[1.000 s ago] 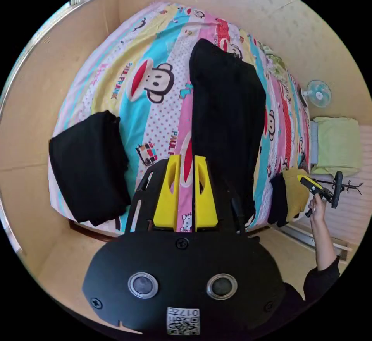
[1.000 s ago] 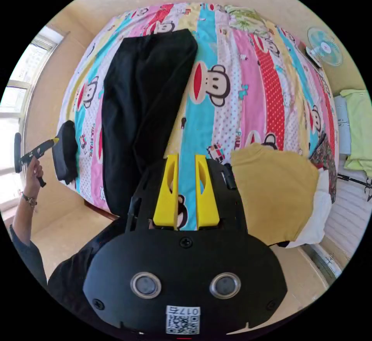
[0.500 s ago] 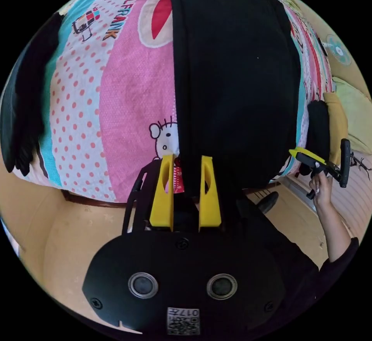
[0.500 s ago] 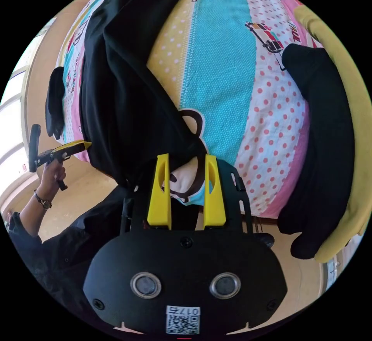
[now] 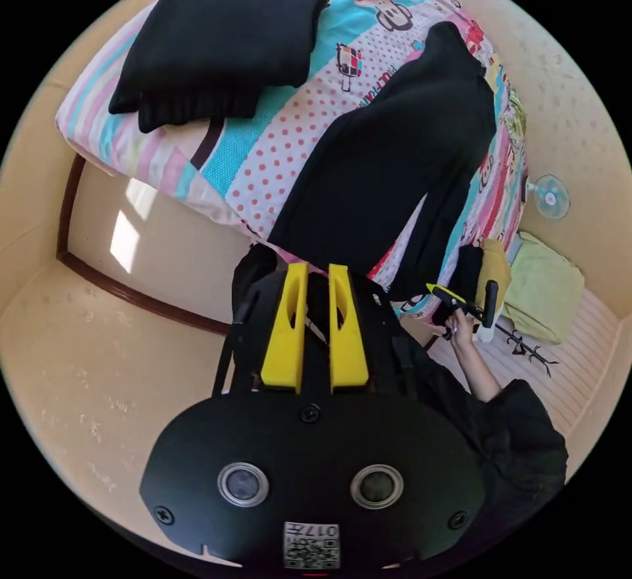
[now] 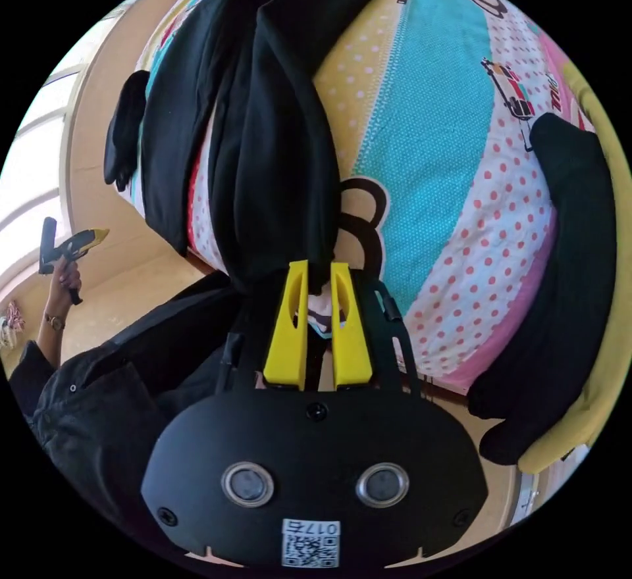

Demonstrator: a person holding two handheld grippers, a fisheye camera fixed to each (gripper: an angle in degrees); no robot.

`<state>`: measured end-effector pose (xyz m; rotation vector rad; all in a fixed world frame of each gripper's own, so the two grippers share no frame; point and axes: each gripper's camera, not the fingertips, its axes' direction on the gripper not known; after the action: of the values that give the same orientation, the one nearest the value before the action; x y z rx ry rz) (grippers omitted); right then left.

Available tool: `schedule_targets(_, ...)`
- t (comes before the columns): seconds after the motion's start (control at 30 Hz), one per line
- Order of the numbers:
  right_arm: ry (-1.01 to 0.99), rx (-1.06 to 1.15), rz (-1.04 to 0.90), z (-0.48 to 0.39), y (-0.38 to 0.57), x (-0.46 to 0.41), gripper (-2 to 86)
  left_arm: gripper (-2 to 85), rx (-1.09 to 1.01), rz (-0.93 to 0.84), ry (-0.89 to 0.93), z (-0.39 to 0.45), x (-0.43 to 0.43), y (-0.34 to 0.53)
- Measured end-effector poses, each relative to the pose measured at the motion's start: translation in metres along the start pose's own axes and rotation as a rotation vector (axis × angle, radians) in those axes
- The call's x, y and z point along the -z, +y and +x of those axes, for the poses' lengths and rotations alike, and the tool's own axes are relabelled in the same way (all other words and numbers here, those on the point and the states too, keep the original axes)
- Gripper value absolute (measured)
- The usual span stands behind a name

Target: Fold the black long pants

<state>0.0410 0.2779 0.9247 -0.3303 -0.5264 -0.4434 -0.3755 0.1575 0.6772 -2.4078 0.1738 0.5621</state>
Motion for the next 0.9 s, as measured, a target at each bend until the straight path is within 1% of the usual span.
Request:
schedule_targets(0.07, -0.111, -0.041, 0.129, 0.005, 0.038, 0.032, 5.6, 8.5, -0.076, 0.001, 0.052, 0.039, -0.004, 0.001)
schedule_targets(0.13, -0.189, -0.124, 0.160, 0.017, 0.071, 0.040, 5.2, 9.9, -0.172, -0.007, 0.094, 0.079, -0.014, -0.003)
schedule_targets(0.23, -0.194, -0.279, 0.194, 0.043, 0.111, 0.040, 4.9, 10.9, -0.318, -0.088, 0.110, 0.148, -0.040, -0.015)
schedule_targets(0.27, -0.207, -0.360, 0.189, 0.059, 0.116, 0.042, 4.8, 11.1, -0.359, -0.097, 0.076, 0.167, -0.048, -0.020)
schedule_targets(0.3, -0.225, -0.391, 0.178, 0.066, 0.116, 0.043, 4.8, 11.1, -0.375, -0.090, 0.046, 0.174, -0.051, -0.023)
schedule_targets(0.37, -0.253, -0.442, 0.180, 0.083, 0.108, 0.056, 4.8, 11.5, -0.398, -0.047, -0.124, 0.180, -0.068, -0.038)
schedule_targets(0.4, -0.245, -0.439, 0.171, 0.084, 0.105, 0.058, 4.8, 11.8, -0.402, -0.049, -0.149, 0.179, -0.075, -0.044)
schedule_targets(0.5, -0.178, -0.366, 0.100, 0.080, 0.088, 0.061, 5.0, 13.7, -0.356, -0.160, -0.221, 0.168, -0.135, -0.076)
schedule_targets(0.53, -0.167, -0.345, 0.093, 0.076, 0.087, 0.062, 5.1, 13.8, -0.340, -0.215, -0.273, 0.163, -0.165, -0.085)
schedule_targets(0.57, -0.173, -0.336, 0.093, 0.074, 0.087, 0.064, 5.2, 13.7, -0.316, -0.282, -0.376, 0.156, -0.200, -0.091)
schedule_targets(0.6, -0.180, -0.337, 0.094, 0.074, 0.087, 0.065, 5.2, 13.6, -0.308, -0.313, -0.432, 0.153, -0.217, -0.091)
schedule_targets(0.63, -0.203, -0.346, 0.099, 0.074, 0.089, 0.069, 5.3, 13.3, -0.334, -0.264, -0.510, 0.156, -0.231, -0.088)
schedule_targets(0.7, -0.251, -0.371, 0.110, 0.075, 0.092, 0.075, 5.3, 12.4, -0.314, -0.239, -0.594, 0.166, -0.240, -0.085)
schedule_targets(0.73, -0.273, -0.379, 0.116, 0.076, 0.094, 0.080, 5.3, 11.3, -0.337, -0.273, -0.634, 0.176, -0.246, -0.083)
schedule_targets(0.77, -0.281, -0.366, 0.119, 0.074, 0.095, 0.084, 5.2, 5.0, -0.380, -0.323, -0.668, 0.183, -0.250, -0.077)
schedule_targets(0.8, -0.280, -0.353, 0.119, 0.073, 0.095, 0.086, 5.2, 1.9, -0.397, -0.328, -0.658, 0.186, -0.248, -0.073)
schedule_targets(0.83, -0.270, -0.323, 0.118, 0.069, 0.095, 0.090, 5.1, 1.1, -0.414, -0.343, -0.569, 0.187, -0.242, -0.065)
schedule_targets(0.87, -0.253, -0.299, 0.119, 0.066, 0.096, 0.094, 5.1, 0.5, -0.429, -0.373, -0.412, 0.187, -0.236, -0.055)
schedule_targets(0.9, -0.244, -0.291, 0.118, 0.065, 0.096, 0.095, 5.1, 0.4, -0.429, -0.387, -0.349, 0.186, -0.234, -0.051)
